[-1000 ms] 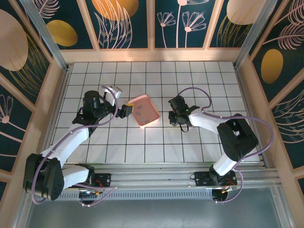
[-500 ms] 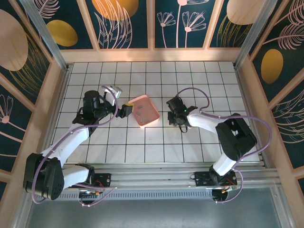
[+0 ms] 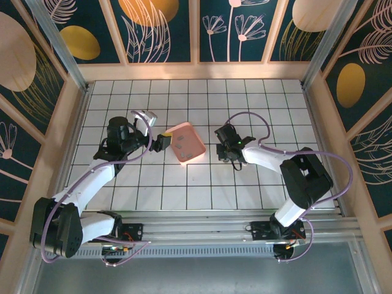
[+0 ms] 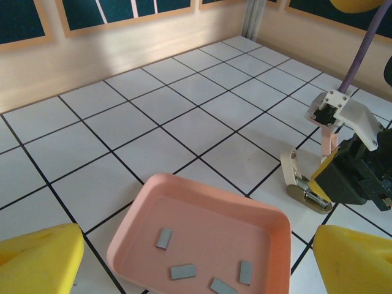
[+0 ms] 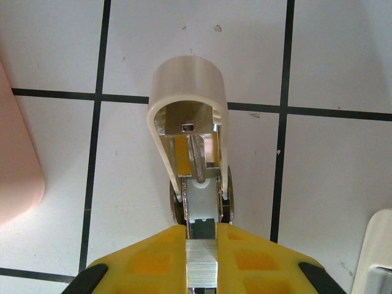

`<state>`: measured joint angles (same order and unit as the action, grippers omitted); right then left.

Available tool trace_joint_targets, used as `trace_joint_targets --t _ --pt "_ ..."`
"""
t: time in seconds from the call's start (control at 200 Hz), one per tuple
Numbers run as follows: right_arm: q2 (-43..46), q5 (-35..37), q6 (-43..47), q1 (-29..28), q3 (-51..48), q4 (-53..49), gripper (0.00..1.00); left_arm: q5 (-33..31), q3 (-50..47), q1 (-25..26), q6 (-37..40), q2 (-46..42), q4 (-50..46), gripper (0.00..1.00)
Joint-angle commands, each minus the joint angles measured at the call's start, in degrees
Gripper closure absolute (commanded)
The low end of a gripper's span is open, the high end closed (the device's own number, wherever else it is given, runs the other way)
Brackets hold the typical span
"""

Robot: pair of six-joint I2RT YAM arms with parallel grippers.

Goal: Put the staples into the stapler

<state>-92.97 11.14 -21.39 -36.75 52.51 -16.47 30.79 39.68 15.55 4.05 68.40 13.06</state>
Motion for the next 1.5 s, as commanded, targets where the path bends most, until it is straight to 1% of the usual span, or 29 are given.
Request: trace_joint_targets --t 0.0,1.086,1.492 --pt "0.5 1.4 0.7 -0.2 1.2 -0.9 0.84 0.4 -0.5 0.3 -0.5 0.1 1.0 0.04" --pt "-0.7 1.3 1.4 -1.2 -1.1 -1.8 0.84 0.3 -0.5 0.3 -0.3 -0.2 0.9 0.04" --pt "-0.2 2.5 1.7 -1.5 -0.5 -2.9 0.84 0.6 -0.4 0.4 -0.4 0.2 1.0 0.04"
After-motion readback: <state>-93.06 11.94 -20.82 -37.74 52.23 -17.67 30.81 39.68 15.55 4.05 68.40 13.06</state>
